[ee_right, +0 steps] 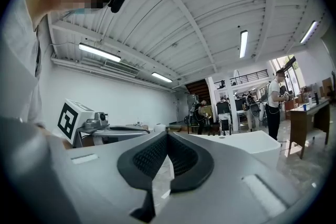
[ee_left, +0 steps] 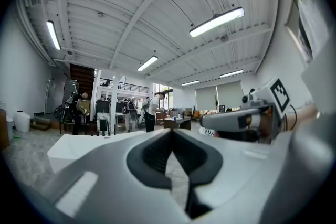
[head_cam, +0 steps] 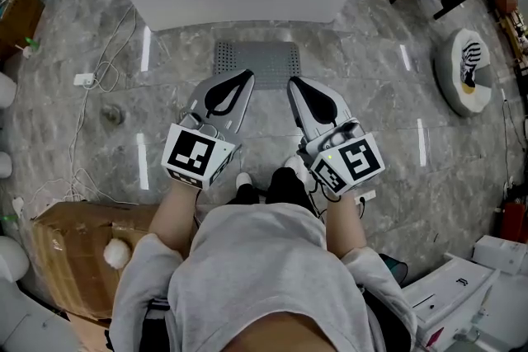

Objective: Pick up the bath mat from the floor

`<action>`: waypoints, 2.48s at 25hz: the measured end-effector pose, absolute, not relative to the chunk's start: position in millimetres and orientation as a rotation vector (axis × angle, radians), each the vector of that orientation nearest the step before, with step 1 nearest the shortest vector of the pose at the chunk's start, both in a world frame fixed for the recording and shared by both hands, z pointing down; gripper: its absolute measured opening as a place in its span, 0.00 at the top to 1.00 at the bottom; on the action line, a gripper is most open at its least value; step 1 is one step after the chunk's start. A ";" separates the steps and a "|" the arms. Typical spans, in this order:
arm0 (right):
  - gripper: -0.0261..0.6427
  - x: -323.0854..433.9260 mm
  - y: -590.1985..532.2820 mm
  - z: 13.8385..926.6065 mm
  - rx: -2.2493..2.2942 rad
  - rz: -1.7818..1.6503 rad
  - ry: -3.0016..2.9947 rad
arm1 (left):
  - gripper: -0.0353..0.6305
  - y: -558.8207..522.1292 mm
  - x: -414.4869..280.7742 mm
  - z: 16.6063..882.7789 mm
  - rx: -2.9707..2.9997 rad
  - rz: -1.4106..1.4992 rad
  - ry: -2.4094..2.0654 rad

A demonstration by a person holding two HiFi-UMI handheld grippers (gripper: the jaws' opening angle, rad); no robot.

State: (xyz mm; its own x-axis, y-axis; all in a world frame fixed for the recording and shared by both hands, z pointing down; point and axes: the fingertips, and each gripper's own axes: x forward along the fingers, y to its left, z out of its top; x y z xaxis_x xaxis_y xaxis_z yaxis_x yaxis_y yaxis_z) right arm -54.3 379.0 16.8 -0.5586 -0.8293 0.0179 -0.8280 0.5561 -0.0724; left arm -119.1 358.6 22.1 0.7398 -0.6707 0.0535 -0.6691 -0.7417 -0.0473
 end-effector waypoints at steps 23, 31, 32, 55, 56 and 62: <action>0.95 21.5 207.5 22.1 -1.372 -0.051 2.824 | 0.94 189.3 -73.9 29.9 -2.796 -0.059 1.273; 0.94 52.8 150.8 27.2 -1.310 -0.068 2.851 | 0.94 138.9 -48.0 35.6 -2.762 -0.089 1.355; 0.94 57.0 145.0 28.6 -1.302 -0.072 2.857 | 0.94 133.4 -44.8 37.0 -2.759 -0.087 1.368; 0.95 83.7 73.4 43.6 -1.247 -0.122 2.866 | 0.94 70.6 -22.0 43.3 -2.724 -0.107 1.431; 0.95 82.2 70.1 44.0 -1.256 -0.123 2.864 | 0.94 66.7 -23.2 44.5 -2.735 -0.114 1.424; 0.95 74.7 44.3 45.4 -1.319 -0.128 2.844 | 0.94 34.8 -30.3 44.9 -2.761 -0.097 1.362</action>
State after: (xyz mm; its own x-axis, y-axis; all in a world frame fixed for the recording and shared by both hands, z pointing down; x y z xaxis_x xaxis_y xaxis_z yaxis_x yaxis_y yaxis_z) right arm 74.7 44.3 45.4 -0.6467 -0.7622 0.0305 -0.7618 0.6434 -0.0756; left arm -30.3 34.8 44.9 0.6073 -0.7939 0.0295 -0.7900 -0.6075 -0.0829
